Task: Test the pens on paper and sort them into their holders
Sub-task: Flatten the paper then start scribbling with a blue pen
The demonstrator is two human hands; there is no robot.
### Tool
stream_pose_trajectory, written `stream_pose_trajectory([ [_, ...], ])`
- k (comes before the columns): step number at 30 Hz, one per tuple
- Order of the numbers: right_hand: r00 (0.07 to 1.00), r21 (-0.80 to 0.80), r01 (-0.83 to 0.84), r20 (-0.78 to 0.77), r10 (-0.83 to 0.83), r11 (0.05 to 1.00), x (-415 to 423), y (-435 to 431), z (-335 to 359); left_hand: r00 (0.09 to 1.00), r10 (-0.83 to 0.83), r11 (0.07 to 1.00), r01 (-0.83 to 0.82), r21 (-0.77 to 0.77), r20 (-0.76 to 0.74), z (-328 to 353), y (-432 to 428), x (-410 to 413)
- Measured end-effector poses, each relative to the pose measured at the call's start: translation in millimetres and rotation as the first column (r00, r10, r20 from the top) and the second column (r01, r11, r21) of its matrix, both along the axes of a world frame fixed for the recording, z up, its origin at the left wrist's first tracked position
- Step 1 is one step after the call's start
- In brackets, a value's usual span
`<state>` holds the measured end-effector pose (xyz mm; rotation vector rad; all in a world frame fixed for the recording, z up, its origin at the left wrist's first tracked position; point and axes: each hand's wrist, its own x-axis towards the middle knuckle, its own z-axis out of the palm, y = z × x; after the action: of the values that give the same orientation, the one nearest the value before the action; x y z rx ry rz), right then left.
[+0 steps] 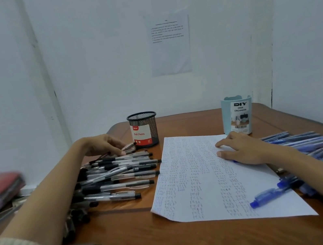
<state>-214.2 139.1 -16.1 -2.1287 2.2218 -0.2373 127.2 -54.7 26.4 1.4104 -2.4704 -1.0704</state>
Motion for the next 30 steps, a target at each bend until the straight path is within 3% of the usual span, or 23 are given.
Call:
stream_pose_trajectory([
  [7, 1.0, -0.005, -0.01, -0.003, 0.01, 1.0, -1.9, -1.5, -1.6, 0.996, -0.089, 0.996, 0.089, 0.02, 0.006, 8.9, 13.8, -9.7],
  [15, 1.0, -0.016, -0.017, -0.007, 0.016, 1.0, -3.1, -0.8, -1.7, 0.965, -0.258, 0.943, 0.243, -0.227, -0.039, 66.2, 64.5, -45.6],
  [20, 1.0, -0.013, -0.017, -0.019, 0.016, 1.0, -4.4, 3.8, -1.2, 0.953, -0.276, 0.892, 0.303, -0.336, 0.129, 78.5, 101.4, -43.7],
  [25, 0.998, -0.033, -0.065, -0.015, 0.064, 0.997, -1.7, 9.4, 2.5, 0.934, -0.249, 0.866, 0.333, -0.373, 0.258, 46.6, 159.7, 2.7],
  [30, 0.974, -0.208, -0.193, 0.079, 0.214, 0.959, 20.7, 26.4, 20.6, 0.964, -0.174, 0.839, 0.252, -0.483, 0.2, -13.3, 204.4, 34.5],
])
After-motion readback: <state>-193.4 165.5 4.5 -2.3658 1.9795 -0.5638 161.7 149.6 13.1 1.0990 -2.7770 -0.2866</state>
